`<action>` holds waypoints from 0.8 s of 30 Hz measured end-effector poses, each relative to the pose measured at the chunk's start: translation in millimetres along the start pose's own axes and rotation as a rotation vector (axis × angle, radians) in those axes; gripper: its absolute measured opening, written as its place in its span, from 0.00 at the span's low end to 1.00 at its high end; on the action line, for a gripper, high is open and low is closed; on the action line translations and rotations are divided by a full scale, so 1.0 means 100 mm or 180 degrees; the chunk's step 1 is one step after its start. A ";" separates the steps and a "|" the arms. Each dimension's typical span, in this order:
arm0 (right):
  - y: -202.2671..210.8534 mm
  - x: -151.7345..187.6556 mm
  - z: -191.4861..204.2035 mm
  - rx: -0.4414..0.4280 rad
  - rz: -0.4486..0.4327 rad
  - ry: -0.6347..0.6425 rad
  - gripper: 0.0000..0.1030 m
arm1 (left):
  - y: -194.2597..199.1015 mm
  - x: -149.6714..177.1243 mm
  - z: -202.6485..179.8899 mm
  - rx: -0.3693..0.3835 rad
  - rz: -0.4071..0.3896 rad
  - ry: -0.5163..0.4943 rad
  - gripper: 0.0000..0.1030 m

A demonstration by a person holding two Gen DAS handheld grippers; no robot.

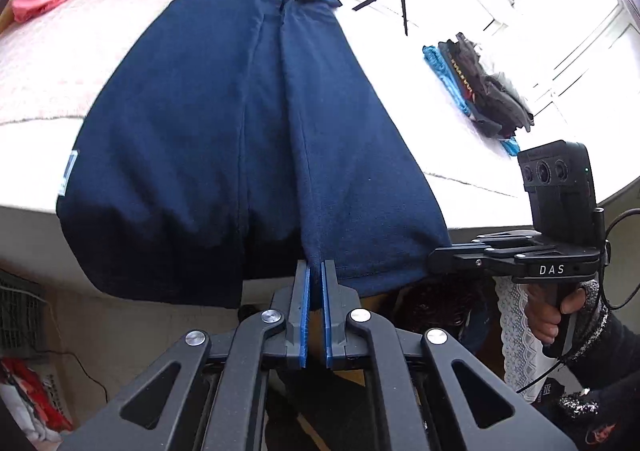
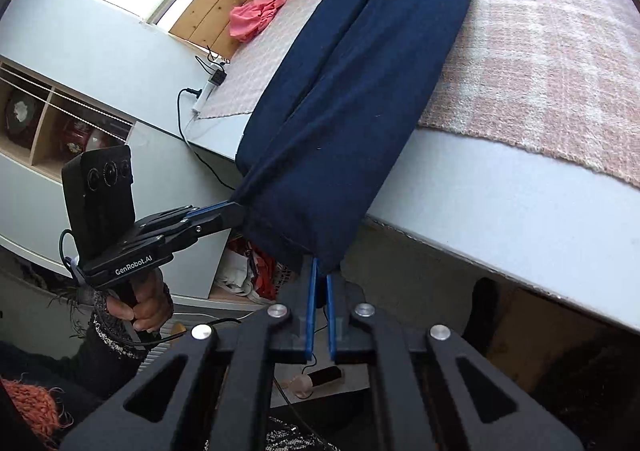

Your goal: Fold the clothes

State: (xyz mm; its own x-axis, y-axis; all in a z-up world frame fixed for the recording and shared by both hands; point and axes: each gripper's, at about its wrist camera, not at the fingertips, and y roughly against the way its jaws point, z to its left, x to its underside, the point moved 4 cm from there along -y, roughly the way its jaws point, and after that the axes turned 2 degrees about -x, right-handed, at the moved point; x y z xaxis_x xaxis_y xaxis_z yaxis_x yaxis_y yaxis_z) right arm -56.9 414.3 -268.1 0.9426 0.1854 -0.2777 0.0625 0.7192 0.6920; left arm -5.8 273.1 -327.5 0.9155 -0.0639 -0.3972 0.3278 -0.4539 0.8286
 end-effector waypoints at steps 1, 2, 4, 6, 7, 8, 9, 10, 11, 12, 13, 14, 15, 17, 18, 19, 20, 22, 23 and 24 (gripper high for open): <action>-0.08 0.02 -0.04 0.0105 0.0159 0.0003 0.06 | -0.12 0.02 0.01 -0.0046 0.0077 -0.0001 0.04; -0.13 0.05 -0.08 0.0194 0.0334 -0.0016 0.09 | -0.24 0.04 0.02 -0.0093 0.0153 -0.0002 0.04; -0.20 0.09 -0.12 0.0351 0.0640 -0.0031 0.09 | -0.27 0.04 0.02 -0.0112 0.0147 0.0002 0.04; -0.03 0.01 -0.01 0.0384 0.0626 0.0126 0.09 | -0.28 0.03 0.01 -0.0128 0.0134 0.0006 0.05; 0.11 -0.13 0.05 0.0407 0.0528 0.0224 0.09 | -0.28 0.02 0.01 -0.0136 0.0128 0.0008 0.05; 0.24 -0.28 0.11 0.0430 0.0430 0.0322 0.09 | -0.27 0.02 0.01 -0.0159 0.0155 0.0003 0.05; 0.37 -0.43 0.18 0.0452 0.0332 0.0420 0.09 | -0.23 0.03 0.00 -0.0166 0.0163 -0.0002 0.05; 0.49 -0.61 0.24 0.0499 0.0221 0.0513 0.09 | -0.18 0.03 -0.01 -0.0171 0.0170 -0.0006 0.05; 0.56 -0.88 0.26 0.0588 0.0091 0.0572 0.09 | -0.13 0.04 -0.02 -0.0176 0.0177 -0.0011 0.06; 0.59 -1.18 0.24 0.0649 -0.0019 0.0578 0.09 | -0.03 0.02 -0.02 -0.0167 0.0143 0.0013 0.06; 0.61 -1.48 0.21 0.0709 -0.0129 0.0584 0.09 | 0.08 0.00 -0.02 -0.0158 0.0104 0.0041 0.06; 0.64 -1.78 0.19 0.0770 -0.0238 0.0590 0.09 | 0.18 -0.02 -0.02 -0.0148 0.0066 0.0068 0.06; 0.63 -2.08 0.15 0.0843 -0.0317 0.0580 0.09 | 0.29 -0.06 0.01 -0.0185 0.0021 0.0104 0.07; 0.47 -2.66 -0.03 0.1049 -0.0333 0.0487 0.09 | 0.47 -0.22 0.09 -0.0266 -0.0051 0.0171 0.09; 0.39 -2.92 -0.13 0.1123 -0.0339 0.0416 0.09 | 0.54 -0.31 0.10 -0.0309 -0.0071 0.0157 0.09; 0.35 -3.14 -0.25 0.1129 -0.0340 0.0289 0.09 | 0.61 -0.45 0.13 -0.0367 -0.0101 0.0117 0.09; 0.33 -3.34 -0.38 0.1115 -0.0352 0.0138 0.09 | 0.64 -0.64 0.14 -0.0428 -0.0153 0.0055 0.11; 0.47 -3.59 -0.68 0.1081 -0.0471 -0.0158 0.15 | 0.64 -1.05 0.15 -0.0516 -0.0233 -0.0095 0.19; 0.55 -3.70 -0.82 0.1099 -0.0544 -0.0262 0.28 | 0.59 -1.28 0.14 -0.0541 -0.0256 -0.0185 0.23; 0.60 -3.80 -0.96 0.1147 -0.0624 -0.0331 0.36 | 0.47 -1.54 0.13 -0.0571 -0.0269 -0.0291 0.23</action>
State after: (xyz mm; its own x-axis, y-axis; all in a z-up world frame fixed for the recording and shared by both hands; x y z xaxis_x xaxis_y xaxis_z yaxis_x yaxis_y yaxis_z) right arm -442.9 451.3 -185.2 0.9284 -0.0137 -0.3714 0.3373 0.4505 0.8266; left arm -134.1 250.0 -232.7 0.8607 -0.1164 -0.4956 0.4462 -0.2961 0.8445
